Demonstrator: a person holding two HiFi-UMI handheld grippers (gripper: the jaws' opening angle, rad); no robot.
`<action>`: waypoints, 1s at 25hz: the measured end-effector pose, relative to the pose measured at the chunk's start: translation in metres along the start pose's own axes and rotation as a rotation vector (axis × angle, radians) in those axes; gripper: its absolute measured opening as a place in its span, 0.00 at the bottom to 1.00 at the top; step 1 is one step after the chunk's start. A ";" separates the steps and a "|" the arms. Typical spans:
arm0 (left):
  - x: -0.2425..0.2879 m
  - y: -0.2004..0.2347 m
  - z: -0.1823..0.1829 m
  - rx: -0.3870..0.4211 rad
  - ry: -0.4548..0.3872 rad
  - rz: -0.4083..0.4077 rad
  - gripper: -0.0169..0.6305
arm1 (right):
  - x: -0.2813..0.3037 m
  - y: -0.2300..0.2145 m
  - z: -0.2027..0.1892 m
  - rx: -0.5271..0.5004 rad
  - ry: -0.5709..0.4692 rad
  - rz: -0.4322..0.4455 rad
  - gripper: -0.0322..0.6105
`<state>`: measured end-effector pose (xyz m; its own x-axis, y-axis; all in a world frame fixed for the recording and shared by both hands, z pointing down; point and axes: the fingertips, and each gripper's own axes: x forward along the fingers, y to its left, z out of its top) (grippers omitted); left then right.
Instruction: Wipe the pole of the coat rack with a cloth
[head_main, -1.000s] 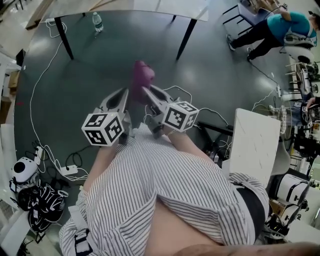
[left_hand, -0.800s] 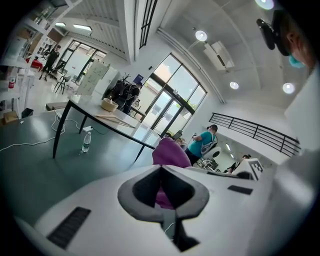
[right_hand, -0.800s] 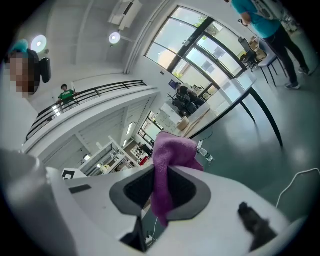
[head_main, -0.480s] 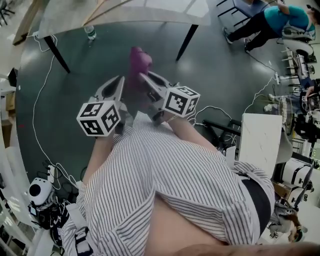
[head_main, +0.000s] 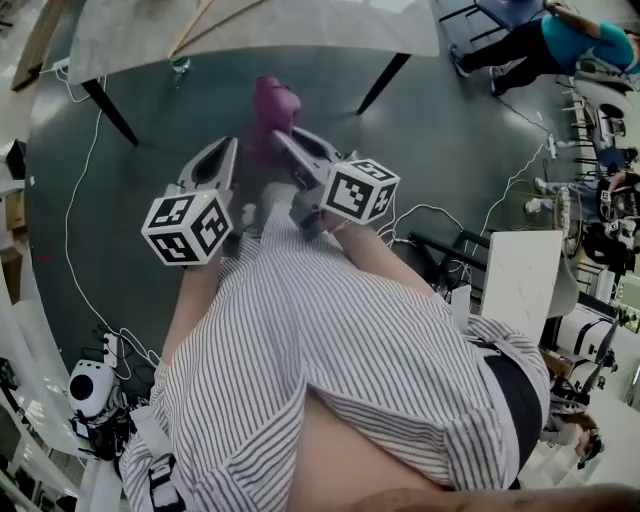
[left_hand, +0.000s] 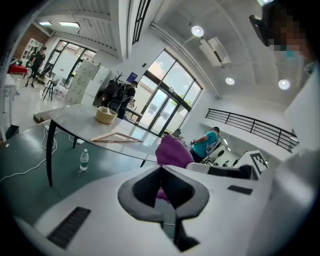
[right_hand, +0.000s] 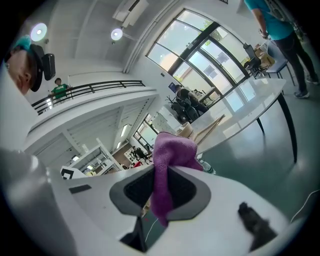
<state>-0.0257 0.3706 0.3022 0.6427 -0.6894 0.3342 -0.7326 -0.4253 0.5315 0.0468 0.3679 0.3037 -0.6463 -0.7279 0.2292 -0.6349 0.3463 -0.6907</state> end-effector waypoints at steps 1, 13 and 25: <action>0.003 0.005 0.003 -0.002 0.001 0.002 0.05 | 0.005 -0.004 0.003 0.005 -0.005 -0.010 0.17; 0.064 0.048 0.045 -0.013 -0.008 0.045 0.05 | 0.067 -0.047 0.054 0.018 -0.018 -0.012 0.17; 0.134 0.103 0.107 -0.009 -0.015 0.118 0.05 | 0.164 -0.079 0.105 0.063 0.055 0.051 0.17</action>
<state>-0.0387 0.1714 0.3181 0.5484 -0.7433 0.3831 -0.8010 -0.3354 0.4959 0.0352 0.1592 0.3239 -0.7007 -0.6758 0.2288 -0.5735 0.3427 -0.7441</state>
